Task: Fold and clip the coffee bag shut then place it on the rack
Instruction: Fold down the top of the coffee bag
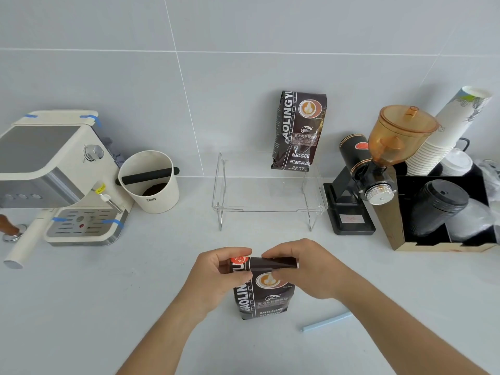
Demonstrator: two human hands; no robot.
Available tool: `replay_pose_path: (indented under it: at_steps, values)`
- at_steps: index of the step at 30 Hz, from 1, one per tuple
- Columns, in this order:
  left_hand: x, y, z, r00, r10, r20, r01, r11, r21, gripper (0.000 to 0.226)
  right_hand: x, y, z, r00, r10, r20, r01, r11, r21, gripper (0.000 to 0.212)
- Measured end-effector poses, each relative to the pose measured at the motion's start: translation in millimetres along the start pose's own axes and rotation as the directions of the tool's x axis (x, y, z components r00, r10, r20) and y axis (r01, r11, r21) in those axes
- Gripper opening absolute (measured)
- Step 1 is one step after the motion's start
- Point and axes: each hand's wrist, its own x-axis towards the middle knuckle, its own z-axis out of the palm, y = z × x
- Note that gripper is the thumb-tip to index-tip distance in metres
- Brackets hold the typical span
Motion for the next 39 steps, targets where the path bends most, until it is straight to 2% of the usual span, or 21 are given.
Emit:
replay_pose_path:
  at_steps: [5, 11, 15, 18, 20, 22, 25, 28, 32, 35, 39]
  values:
    - [0, -2, 5, 1.000, -0.024, -0.011, 0.024, 0.998, -0.061, 0.042, -2, 0, 4, 0.999, -0.033, -0.039, 0.031, 0.998, -0.055, 0.026]
    - [6, 0, -7, 0.995, 0.099, -0.034, -0.093, 0.985, 0.148, 0.022, -1, 5, 1, 0.993, -0.103, -0.063, 0.097, 0.991, -0.088, 0.020]
    - [6, 0, -16, 0.985, 0.174, -0.019, -0.161, 0.941, 0.298, 0.022, -3, 16, 0, 0.964, -0.187, -0.189, 0.166, 0.979, -0.121, 0.011]
    - [5, -1, -17, 0.976, 0.216, -0.021, -0.193, 0.906, 0.377, 0.015, -7, 26, -2, 0.953, -0.236, -0.189, 0.215, 0.969, -0.125, 0.016]
    - [5, 0, -17, 0.967, 0.254, -0.009, -0.228, 0.885, 0.405, 0.018, -8, 31, -3, 0.946, -0.265, -0.189, 0.244, 0.962, -0.126, 0.017]
    - [6, 1, -17, 0.960, 0.280, 0.003, -0.255, 0.868, 0.427, 0.028, -6, 34, -1, 0.932, -0.266, -0.247, 0.249, 0.963, -0.100, 0.015]
    - [9, 2, -17, 0.956, 0.294, 0.016, -0.271, 0.858, 0.437, 0.041, -2, 36, 0, 0.940, -0.184, -0.289, 0.193, 0.981, 0.004, 0.013]
    - [10, 1, -16, 0.951, 0.309, 0.029, -0.289, 0.844, 0.451, 0.039, -6, 40, -3, 0.955, -0.106, -0.277, 0.138, 0.986, 0.098, 0.015]
    - [9, -1, -13, 0.946, 0.322, 0.018, -0.295, 0.841, 0.454, 0.034, -21, 67, -15, 0.922, 0.042, -0.386, 0.040, 0.979, 0.202, 0.019]
    - [7, -2, -9, 0.945, 0.327, 0.007, -0.293, 0.835, 0.466, 0.030, -24, 103, -22, 0.885, 0.210, -0.416, -0.174, 0.977, 0.122, 0.015]
    - [5, -4, -7, 0.948, 0.317, 0.005, -0.283, 0.839, 0.465, 0.020, -33, 158, -16, 0.832, 0.381, -0.403, -0.426, 0.904, -0.024, 0.019]
